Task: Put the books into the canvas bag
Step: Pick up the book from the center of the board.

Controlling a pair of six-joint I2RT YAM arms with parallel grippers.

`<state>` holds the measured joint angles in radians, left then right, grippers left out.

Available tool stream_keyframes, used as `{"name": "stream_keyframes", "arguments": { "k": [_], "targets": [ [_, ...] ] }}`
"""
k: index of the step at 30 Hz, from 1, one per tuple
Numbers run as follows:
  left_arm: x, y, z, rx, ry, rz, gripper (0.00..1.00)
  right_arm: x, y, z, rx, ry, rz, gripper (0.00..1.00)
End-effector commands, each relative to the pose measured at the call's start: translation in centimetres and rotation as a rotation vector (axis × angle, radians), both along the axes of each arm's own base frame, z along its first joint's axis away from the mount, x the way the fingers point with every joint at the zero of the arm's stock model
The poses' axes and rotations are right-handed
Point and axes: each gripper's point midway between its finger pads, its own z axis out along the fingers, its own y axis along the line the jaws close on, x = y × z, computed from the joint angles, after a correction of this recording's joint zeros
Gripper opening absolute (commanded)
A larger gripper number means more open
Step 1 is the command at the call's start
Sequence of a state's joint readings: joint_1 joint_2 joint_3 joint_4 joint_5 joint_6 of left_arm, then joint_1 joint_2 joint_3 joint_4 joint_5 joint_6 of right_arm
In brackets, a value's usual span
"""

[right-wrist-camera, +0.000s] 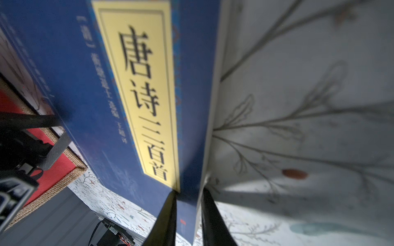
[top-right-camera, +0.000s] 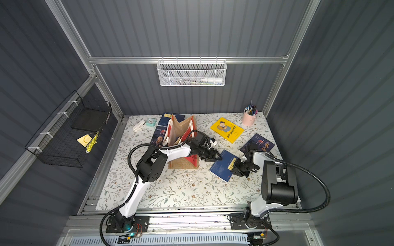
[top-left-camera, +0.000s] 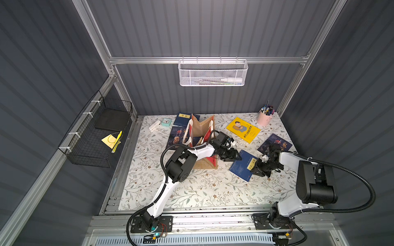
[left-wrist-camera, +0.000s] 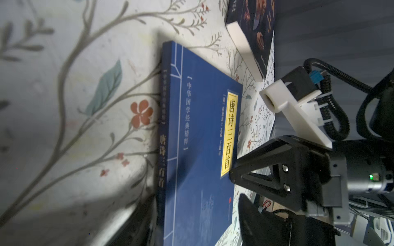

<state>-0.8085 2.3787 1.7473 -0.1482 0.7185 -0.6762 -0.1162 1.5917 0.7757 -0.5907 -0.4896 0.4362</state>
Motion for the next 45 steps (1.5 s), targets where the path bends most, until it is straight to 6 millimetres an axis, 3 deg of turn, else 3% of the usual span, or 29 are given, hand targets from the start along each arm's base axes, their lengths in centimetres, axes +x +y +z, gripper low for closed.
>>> {"name": "stream_keyframes", "arguments": {
  "k": [1,9,14,19,21,23,27,30,33,36,40,45],
  "targets": [
    [-5.1,-1.6,3.2,-0.099,0.106,-0.132,0.51,0.2,0.5,-1.2,0.008,-0.013,0.031,0.24],
    [-4.7,-1.5,3.2,-0.067,0.041,-0.098,0.36,-0.6,1.3,-0.7,0.052,-0.019,0.042,0.24],
    [-5.8,-2.3,3.0,-0.065,0.006,-0.12,0.34,-1.0,1.8,-0.4,0.085,-0.028,0.041,0.27],
    [-6.3,-2.4,2.5,-0.033,-0.039,-0.114,0.4,-1.3,2.0,-0.5,0.097,-0.027,0.039,0.27],
    [-6.2,-2.1,2.5,-0.025,-0.047,-0.099,0.32,-1.4,1.9,-0.5,0.09,-0.026,0.039,0.27],
    [-5.8,-1.7,3.2,-0.015,-0.086,-0.081,0.2,-1.5,1.8,-0.3,0.079,-0.027,0.042,0.26],
    [-5.2,-1.0,6.0,-0.009,-0.195,-0.062,0.17,-1.5,1.5,0.4,0.056,-0.046,0.041,0.26],
    [-4.6,-0.3,8.3,0.006,-0.273,-0.049,0.02,-1.0,1.5,1.7,0.058,-0.084,0.037,0.28],
    [-4.1,0.5,10.8,0.007,-0.331,-0.035,0.0,0.2,2.0,5.0,0.094,-0.202,0.027,0.36],
    [-2.9,2.3,14.0,-0.012,-0.378,0.008,0.0,1.6,2.5,10.2,0.118,-0.388,0.012,0.46],
    [-0.4,6.8,19.2,-0.03,-0.468,0.103,0.0,2.4,4.4,18.8,0.125,-0.687,0.077,0.52],
    [1.2,13.8,25.4,-0.024,-0.605,0.203,0.0,2.0,9.6,26.9,0.156,-0.942,0.26,0.65]
  ]
}}
